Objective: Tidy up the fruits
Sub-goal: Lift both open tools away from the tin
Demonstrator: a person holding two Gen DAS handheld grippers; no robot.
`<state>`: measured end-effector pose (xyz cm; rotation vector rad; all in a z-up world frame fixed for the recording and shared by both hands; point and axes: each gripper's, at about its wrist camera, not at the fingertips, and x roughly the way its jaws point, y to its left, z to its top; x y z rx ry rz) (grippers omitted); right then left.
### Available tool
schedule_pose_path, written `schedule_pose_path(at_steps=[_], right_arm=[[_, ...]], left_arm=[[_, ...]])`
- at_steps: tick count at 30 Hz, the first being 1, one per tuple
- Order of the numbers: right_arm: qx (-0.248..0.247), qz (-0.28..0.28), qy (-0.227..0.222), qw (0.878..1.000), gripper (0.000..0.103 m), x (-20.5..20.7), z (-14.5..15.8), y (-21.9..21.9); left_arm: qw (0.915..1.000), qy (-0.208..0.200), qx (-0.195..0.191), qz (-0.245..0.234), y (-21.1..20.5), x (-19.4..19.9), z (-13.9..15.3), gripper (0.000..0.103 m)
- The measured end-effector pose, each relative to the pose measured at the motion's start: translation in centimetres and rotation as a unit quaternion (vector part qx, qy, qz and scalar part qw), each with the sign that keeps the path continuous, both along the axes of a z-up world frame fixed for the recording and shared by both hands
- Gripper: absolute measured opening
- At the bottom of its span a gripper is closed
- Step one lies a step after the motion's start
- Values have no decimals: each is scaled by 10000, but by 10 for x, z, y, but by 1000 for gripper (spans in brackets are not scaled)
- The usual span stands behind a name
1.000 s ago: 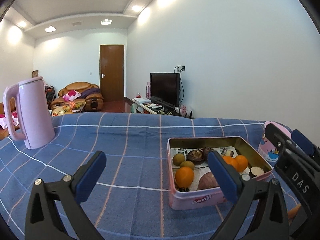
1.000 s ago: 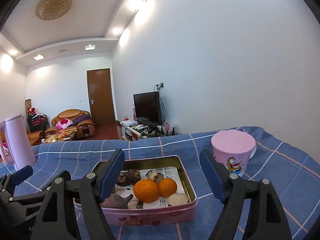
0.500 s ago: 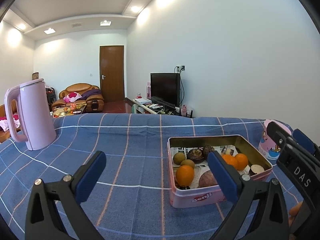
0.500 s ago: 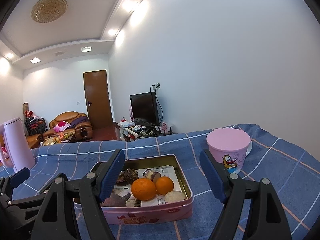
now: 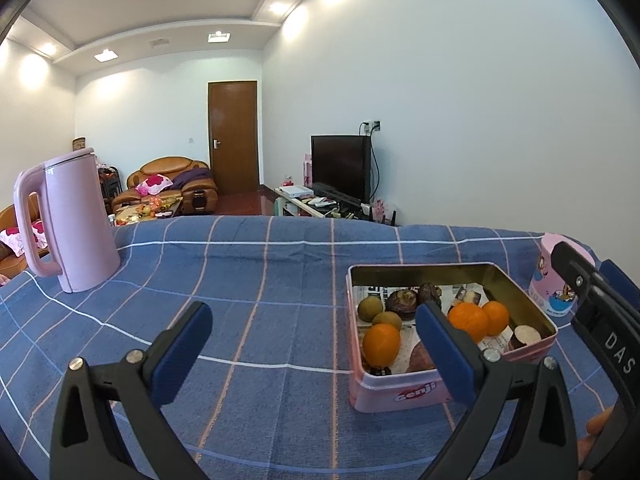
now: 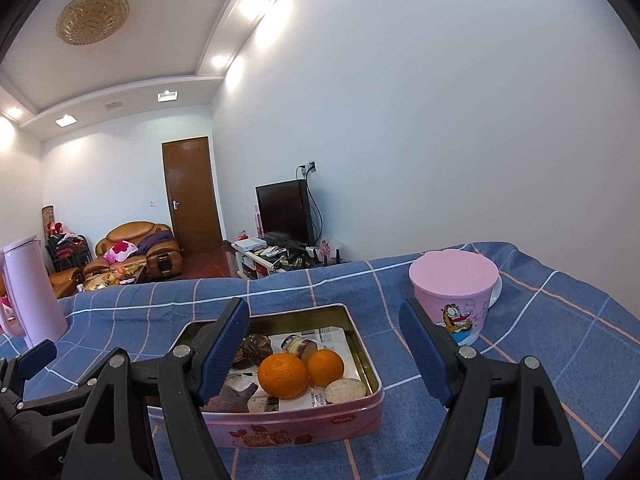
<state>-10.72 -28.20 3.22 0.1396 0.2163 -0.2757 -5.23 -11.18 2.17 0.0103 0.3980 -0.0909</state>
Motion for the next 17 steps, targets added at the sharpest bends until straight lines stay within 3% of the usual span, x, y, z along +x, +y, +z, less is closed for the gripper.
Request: schedule_pose_path(at_steps=[17], right_arm=[[3,-36,67,10000,79,1,1,0]], left_arm=[[9998,-22,50,-166,-6,-3,2,103]])
